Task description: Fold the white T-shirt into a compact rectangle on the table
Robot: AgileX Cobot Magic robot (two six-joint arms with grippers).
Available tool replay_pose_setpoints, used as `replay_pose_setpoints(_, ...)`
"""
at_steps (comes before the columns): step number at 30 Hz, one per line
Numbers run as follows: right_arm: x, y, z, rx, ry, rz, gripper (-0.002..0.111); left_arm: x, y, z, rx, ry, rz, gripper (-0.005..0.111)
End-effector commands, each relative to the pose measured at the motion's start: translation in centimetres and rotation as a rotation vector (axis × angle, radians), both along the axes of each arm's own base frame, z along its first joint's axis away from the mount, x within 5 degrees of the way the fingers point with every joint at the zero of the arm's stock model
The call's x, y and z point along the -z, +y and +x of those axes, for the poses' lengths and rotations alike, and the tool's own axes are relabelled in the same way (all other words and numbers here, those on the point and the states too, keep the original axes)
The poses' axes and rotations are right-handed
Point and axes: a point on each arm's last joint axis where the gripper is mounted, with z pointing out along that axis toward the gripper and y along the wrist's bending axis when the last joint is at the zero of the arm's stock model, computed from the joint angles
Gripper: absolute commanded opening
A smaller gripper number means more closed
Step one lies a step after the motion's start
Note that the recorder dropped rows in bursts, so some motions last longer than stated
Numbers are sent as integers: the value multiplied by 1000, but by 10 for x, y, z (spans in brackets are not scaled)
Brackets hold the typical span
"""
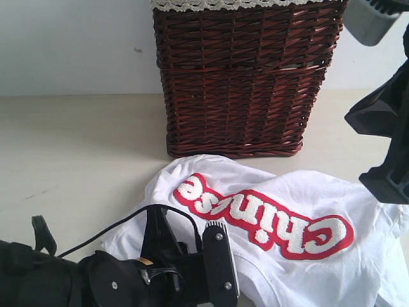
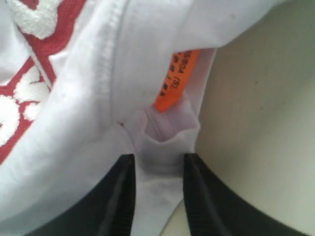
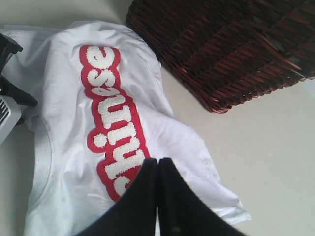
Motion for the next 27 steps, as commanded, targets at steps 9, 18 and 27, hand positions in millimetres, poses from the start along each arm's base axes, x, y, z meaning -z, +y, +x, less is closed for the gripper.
replay_pose_setpoints(9, -1, 0, 0, -3, -7, 10, 0, 8, 2, 6, 19, 97, -28, 27)
replay_pose_setpoints(18, -1, 0, 0, -3, -7, 10, 0, -3, -12, 13, 4, 92, -97, 39)
replay_pose_setpoints(27, -1, 0, 0, -3, -7, 10, 0, 0, -11, 21, -63, 110, -110, 58)
